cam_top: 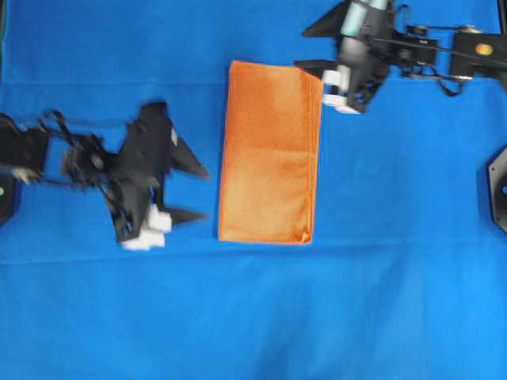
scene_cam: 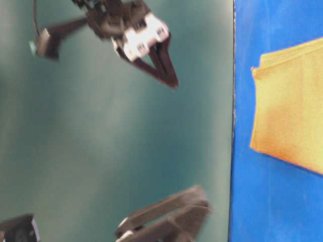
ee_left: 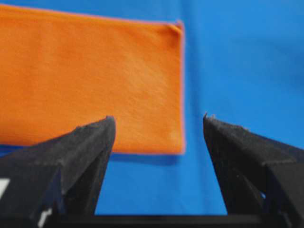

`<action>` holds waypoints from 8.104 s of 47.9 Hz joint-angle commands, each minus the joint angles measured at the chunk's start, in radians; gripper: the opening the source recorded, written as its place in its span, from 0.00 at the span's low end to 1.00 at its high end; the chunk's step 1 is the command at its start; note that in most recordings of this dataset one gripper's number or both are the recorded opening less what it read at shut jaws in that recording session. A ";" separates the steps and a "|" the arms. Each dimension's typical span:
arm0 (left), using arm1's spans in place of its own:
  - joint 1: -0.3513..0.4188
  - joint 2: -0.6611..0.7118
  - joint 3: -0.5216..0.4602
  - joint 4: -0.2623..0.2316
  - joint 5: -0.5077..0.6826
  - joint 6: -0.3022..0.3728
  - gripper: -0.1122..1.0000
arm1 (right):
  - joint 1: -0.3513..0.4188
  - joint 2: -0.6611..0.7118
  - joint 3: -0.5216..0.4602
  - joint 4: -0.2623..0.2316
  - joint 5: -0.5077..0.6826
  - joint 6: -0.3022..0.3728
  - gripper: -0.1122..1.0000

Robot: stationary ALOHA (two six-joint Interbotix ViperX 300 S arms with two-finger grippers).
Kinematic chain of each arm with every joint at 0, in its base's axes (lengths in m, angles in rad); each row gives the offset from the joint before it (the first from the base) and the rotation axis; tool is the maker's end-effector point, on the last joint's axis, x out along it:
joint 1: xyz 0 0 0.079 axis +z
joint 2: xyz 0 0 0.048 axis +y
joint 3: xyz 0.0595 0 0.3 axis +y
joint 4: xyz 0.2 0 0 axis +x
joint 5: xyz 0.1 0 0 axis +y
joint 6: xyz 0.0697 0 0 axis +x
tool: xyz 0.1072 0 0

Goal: Fold the orange towel.

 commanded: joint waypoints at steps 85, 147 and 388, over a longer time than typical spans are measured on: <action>0.422 0.279 0.003 0.003 -0.495 0.106 0.71 | -0.163 0.130 0.123 0.014 -0.236 0.170 0.63; 0.465 0.588 -0.074 0.002 -0.523 0.109 0.12 | -0.164 0.410 0.048 0.032 -0.299 0.175 0.12; 0.028 -0.874 0.600 0.000 -0.178 0.100 0.64 | 0.354 -0.772 0.545 -0.117 0.061 0.445 0.63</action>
